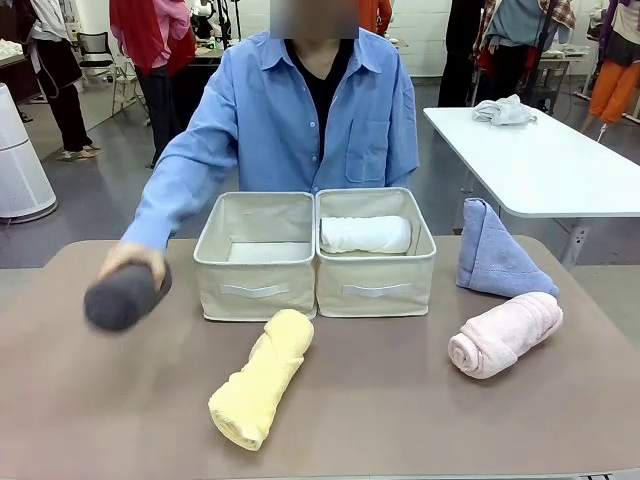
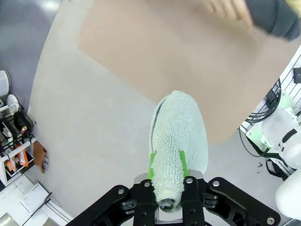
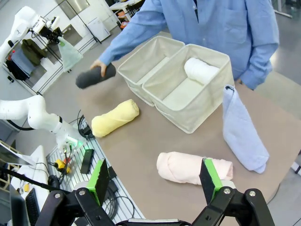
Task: Sort the towels based on their folding style.
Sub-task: Pick up one triangle-folded towel and place it in the left Fabric basket.
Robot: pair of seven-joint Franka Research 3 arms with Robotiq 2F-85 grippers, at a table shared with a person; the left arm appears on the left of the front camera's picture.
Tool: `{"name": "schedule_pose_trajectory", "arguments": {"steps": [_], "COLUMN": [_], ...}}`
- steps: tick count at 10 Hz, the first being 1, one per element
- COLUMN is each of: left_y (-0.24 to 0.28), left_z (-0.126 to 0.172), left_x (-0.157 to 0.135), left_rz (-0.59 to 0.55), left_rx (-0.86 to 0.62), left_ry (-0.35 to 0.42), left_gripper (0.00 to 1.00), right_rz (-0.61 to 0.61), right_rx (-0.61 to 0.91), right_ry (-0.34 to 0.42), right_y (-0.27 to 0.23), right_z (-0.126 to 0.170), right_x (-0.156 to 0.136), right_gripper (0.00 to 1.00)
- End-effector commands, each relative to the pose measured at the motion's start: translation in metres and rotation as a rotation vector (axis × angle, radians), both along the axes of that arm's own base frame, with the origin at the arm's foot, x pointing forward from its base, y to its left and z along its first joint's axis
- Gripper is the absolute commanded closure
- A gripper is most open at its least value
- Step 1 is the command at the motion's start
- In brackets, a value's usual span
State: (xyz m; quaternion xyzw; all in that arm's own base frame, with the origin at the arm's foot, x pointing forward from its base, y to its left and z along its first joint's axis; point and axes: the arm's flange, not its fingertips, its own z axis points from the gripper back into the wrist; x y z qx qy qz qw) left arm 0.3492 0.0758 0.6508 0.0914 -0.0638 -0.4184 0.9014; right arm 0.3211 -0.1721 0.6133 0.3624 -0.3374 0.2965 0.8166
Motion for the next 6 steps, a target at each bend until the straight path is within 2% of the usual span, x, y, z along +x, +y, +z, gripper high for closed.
{"name": "schedule_pose_trajectory", "arguments": {"steps": [1,4,6], "left_y": [-0.003,-0.026,-0.084], "left_z": [0.000,0.006,0.016], "left_x": [0.003,0.011,0.027], "left_rz": [0.004,-0.062,-0.194], "left_rx": [0.004,-0.041,-0.050], "left_ry": [-0.021,-0.043,-0.070], "left_gripper": [0.83,0.83,0.83], "right_rz": [0.010,0.010,0.010], "right_rx": [0.013,0.013,0.013], "right_ry": [-0.010,-0.010,-0.010], "right_y": [0.000,0.000,0.000], "right_z": [0.000,0.000,0.000], "right_x": [-0.001,-0.001,-0.001], "right_gripper": [0.00,0.00,0.00]}}
